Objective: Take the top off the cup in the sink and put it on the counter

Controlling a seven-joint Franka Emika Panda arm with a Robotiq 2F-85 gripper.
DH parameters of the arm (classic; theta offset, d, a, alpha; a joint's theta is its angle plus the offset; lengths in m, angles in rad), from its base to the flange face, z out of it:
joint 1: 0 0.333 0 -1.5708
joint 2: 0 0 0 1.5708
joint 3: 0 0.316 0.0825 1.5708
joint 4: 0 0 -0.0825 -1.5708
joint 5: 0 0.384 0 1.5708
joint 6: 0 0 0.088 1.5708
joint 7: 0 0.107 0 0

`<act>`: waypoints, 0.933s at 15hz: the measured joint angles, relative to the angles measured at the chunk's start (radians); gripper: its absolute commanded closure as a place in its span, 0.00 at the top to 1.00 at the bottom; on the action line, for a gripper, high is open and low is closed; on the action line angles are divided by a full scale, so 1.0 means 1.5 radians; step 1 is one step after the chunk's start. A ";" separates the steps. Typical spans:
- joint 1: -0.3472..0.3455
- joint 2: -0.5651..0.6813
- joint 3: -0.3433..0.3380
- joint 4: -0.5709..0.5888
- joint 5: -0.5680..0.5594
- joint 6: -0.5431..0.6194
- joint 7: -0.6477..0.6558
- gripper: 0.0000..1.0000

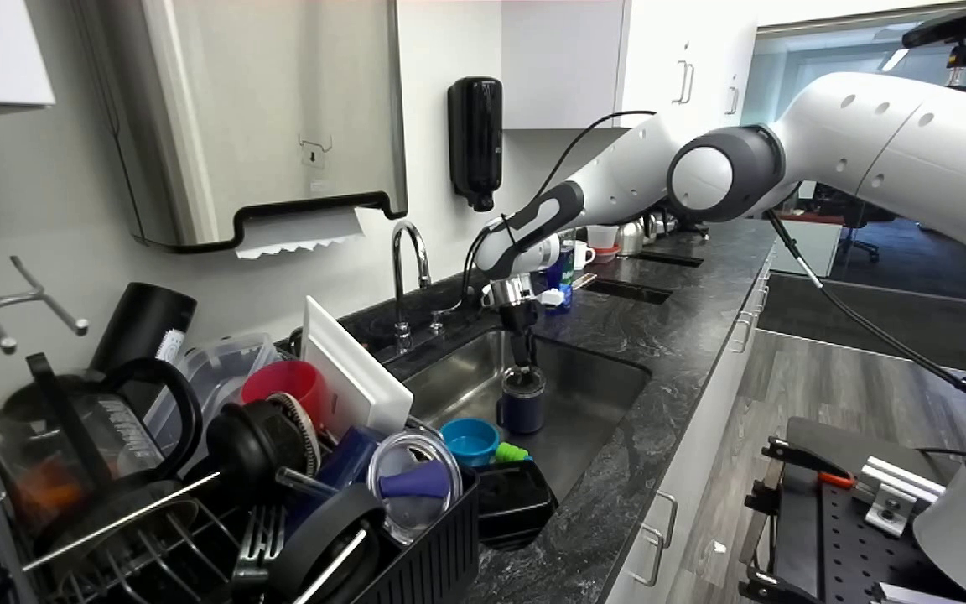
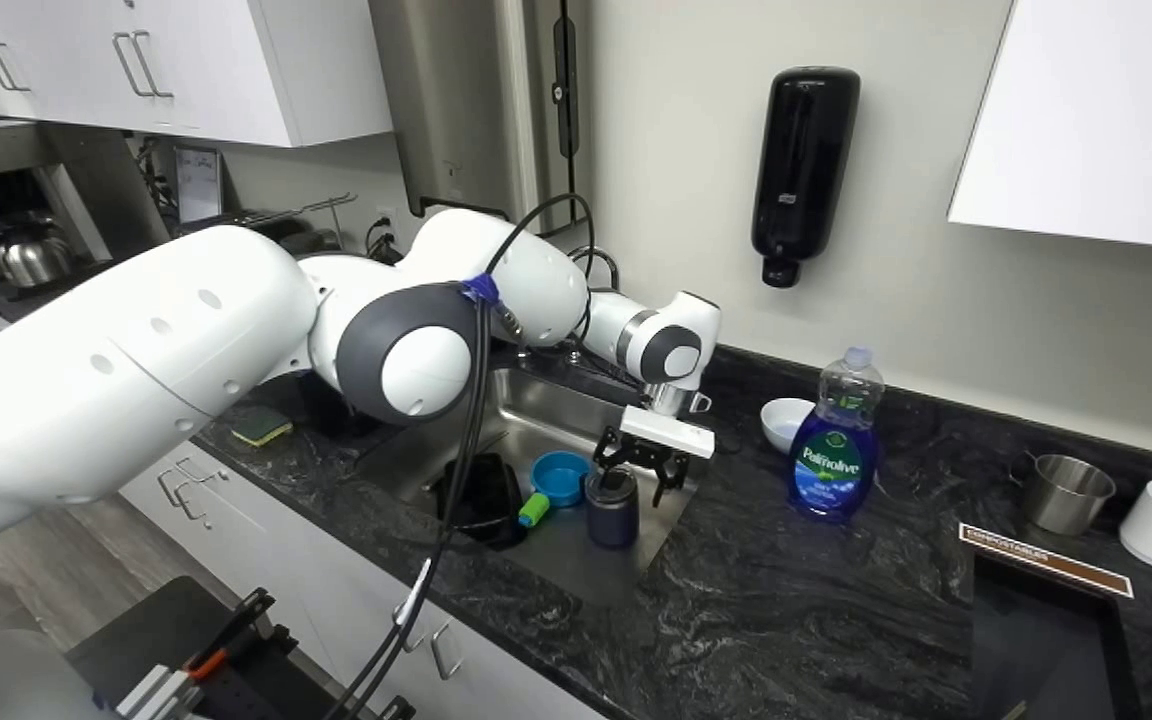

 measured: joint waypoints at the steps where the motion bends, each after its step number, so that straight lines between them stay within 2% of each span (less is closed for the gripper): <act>1: 0.000 0.000 0.000 0.003 0.000 0.003 -0.003 1.00; 2: 0.000 -0.001 0.000 0.006 0.000 0.005 -0.004 1.00; 3: 0.000 -0.002 0.001 0.009 0.000 0.006 -0.006 0.96; 4: 0.000 -0.003 0.001 0.013 0.000 0.007 -0.006 0.72; 6: 0.000 -0.003 0.001 0.019 0.001 0.008 -0.008 0.71; 14: 0.000 -0.008 0.004 0.024 0.003 0.008 -0.009 0.15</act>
